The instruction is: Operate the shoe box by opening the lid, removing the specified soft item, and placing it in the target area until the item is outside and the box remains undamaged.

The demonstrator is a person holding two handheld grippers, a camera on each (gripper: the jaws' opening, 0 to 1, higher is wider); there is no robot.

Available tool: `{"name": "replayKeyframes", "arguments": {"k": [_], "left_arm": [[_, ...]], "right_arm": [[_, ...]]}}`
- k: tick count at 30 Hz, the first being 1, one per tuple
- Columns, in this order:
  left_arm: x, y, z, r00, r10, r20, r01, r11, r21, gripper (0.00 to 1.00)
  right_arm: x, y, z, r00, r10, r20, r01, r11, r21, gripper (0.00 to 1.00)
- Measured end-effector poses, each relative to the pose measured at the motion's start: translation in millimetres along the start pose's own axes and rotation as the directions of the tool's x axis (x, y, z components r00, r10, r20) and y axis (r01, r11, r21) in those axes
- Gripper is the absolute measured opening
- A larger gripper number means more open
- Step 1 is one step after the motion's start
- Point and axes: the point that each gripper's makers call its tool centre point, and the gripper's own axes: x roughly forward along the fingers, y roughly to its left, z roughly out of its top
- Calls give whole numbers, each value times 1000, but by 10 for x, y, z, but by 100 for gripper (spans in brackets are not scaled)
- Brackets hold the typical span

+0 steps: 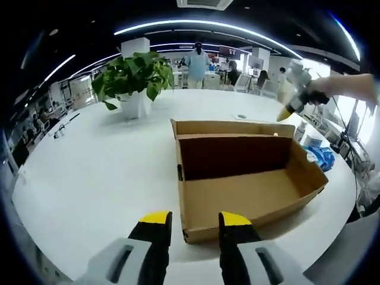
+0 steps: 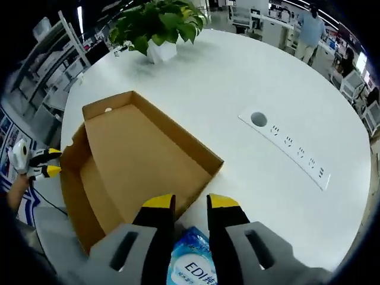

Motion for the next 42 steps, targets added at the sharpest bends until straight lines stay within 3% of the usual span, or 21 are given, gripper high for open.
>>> {"name": "replayKeyframes", "arguments": {"k": [10,15,21,37,42], "left_arm": [[61,132,-12,999,37,-21,-38,998,-52,12],[97,123,-39,999,25,-28,-27,996,-85,4],[106,126,-37,999,27,-25,-29,996,-81,4],[112,112,-35,999,20,-44,-22,998,-55,3],[103,101,-39,999,17,-46,-19,998,-56,3]], "right_arm": [[251,-13,-70,1000,-2,-31,5,994,105,18],[332,-37,-95,999,-21,-35,26,991,135,15],[393,-67,-124,999,-32,-43,38,987,155,9],[195,-50,-48,999,-44,2,43,989,144,5],[73,-17,7,997,-52,49,46,992,117,4]]}}
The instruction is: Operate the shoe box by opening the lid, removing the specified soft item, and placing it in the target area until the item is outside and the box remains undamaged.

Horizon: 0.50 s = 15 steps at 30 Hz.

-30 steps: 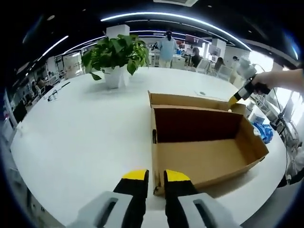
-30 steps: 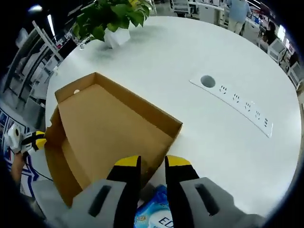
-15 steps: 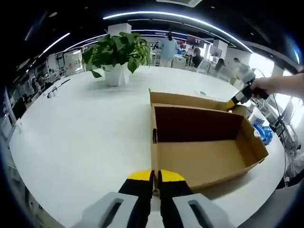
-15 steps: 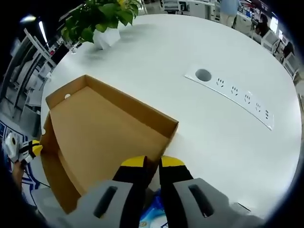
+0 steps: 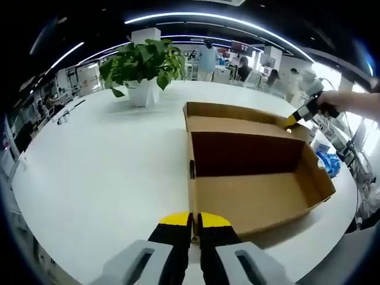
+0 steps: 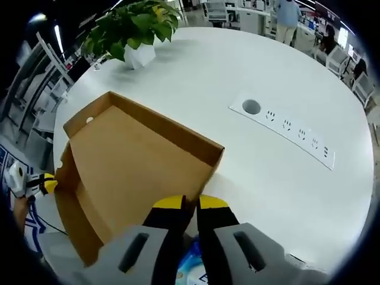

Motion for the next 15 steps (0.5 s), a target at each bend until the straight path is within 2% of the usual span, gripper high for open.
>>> {"name": "replayKeyframes", "arguments": {"k": [15], "left_arm": [[-22,0,-21,1000,3,-2,-3,1000,3,3]], "right_arm": [[-355,120,49,992,-8,123,17,997,-74,4]]}}
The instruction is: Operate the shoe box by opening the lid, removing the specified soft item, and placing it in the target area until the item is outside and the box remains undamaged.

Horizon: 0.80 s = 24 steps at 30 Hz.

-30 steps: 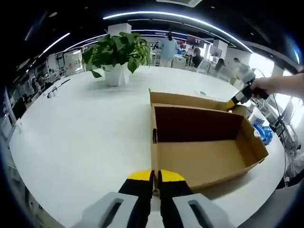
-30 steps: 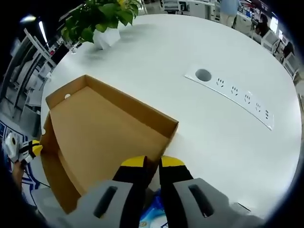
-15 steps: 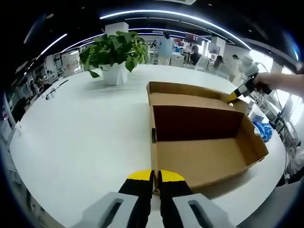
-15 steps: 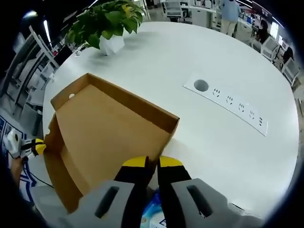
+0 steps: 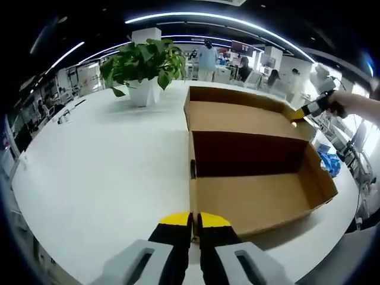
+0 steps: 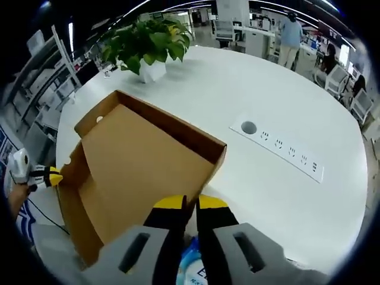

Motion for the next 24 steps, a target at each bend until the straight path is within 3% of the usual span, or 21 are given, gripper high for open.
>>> {"name": "replayKeyframes", "arguments": {"k": [24], "left_arm": [[-25,-11,-14,1000,-15,3,15,1000,9,3]], "right_arm": [[-400,186,30,991,-40,129,60,985,-159,3]]}}
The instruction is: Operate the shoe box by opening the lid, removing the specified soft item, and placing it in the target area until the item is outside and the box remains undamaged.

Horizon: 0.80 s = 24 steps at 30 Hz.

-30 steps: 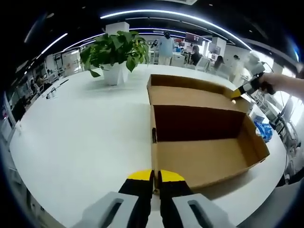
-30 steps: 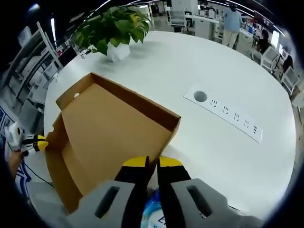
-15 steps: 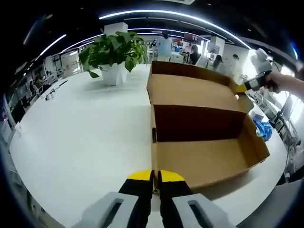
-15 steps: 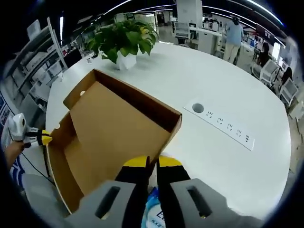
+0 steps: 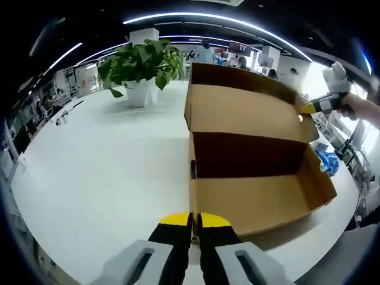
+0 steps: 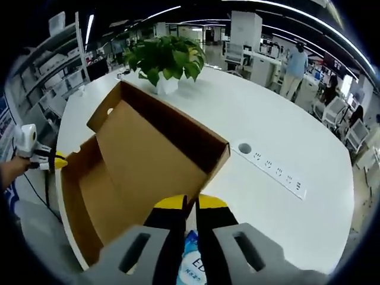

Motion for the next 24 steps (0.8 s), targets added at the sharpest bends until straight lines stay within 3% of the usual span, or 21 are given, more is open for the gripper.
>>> {"name": "replayKeyframes", "arguments": {"k": [24], "left_arm": [[-18,9,-17,1000,-15,9,15,1000,-7,3]], "right_arm": [[-328,229,9,990,-25,138,34,998,-59,2]]}}
